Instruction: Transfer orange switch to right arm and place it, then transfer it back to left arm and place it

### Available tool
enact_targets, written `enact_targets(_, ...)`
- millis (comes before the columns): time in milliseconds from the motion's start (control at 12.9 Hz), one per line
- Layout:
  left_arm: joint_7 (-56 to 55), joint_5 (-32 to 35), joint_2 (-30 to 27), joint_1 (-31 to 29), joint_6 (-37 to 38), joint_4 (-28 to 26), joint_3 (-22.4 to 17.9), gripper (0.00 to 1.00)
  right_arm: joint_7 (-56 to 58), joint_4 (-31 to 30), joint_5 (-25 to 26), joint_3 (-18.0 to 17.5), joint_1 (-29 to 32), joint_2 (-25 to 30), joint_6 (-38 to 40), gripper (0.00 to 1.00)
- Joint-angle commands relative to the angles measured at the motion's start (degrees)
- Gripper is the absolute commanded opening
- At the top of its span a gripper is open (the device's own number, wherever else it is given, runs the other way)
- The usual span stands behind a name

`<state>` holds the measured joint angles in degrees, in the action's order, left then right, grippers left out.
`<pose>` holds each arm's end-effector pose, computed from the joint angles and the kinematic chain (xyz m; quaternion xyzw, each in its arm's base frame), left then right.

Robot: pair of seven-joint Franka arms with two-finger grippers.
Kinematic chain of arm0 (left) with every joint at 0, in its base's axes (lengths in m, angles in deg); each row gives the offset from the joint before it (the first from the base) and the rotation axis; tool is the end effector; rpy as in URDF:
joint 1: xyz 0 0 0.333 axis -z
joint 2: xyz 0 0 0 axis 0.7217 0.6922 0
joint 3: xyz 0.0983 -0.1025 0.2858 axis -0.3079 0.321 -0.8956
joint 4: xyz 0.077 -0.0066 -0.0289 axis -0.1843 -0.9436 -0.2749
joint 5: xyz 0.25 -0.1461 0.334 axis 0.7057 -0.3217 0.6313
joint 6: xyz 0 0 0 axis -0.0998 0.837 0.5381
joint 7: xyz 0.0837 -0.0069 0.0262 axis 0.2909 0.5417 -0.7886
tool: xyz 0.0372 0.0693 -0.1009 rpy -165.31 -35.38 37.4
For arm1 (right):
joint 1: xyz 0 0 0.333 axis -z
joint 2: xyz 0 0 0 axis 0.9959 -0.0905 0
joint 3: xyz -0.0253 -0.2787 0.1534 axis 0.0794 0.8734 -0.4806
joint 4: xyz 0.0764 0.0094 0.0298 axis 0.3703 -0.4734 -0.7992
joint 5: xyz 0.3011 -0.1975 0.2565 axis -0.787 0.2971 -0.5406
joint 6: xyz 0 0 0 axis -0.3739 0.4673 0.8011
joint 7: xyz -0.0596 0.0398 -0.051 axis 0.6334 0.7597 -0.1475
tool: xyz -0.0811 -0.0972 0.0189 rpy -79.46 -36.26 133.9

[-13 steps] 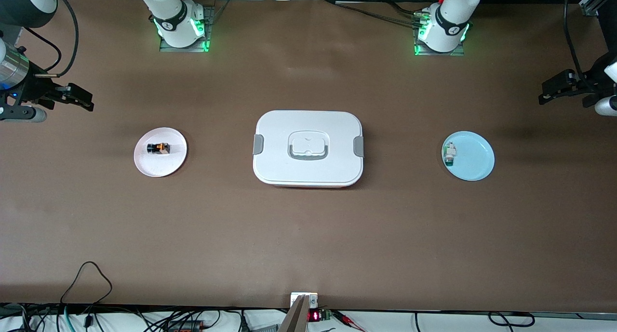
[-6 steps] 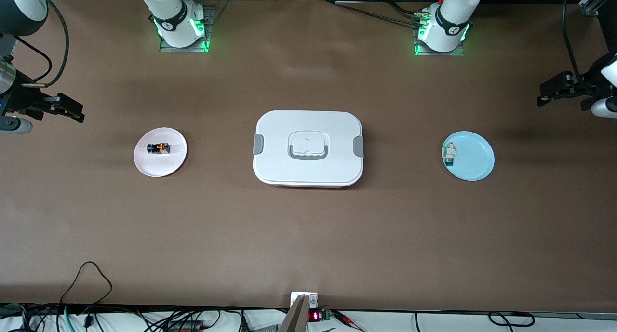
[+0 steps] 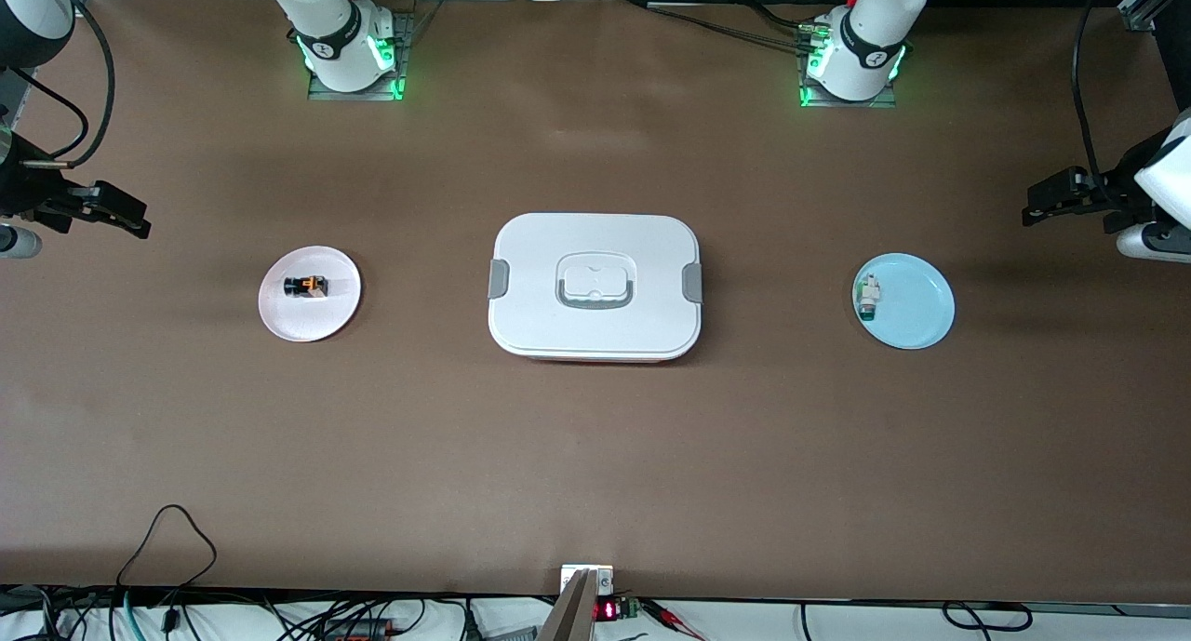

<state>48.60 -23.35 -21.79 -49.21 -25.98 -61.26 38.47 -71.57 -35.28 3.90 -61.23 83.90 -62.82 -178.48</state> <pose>0.6215 0.0292 0.5646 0.9981 -0.0390 -0.0465 0.0058 0.6195 -0.0449 0.5307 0.9994 -0.0167 -0.0015 0.0310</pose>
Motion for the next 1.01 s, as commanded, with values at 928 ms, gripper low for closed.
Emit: enact_targets(928,1.07,0.18,0.21,-0.41,1.05,4.69,0.23,1.0,-0.44,3.88,-2.07,-1.82,1.79,-0.22,6.35,1.0)
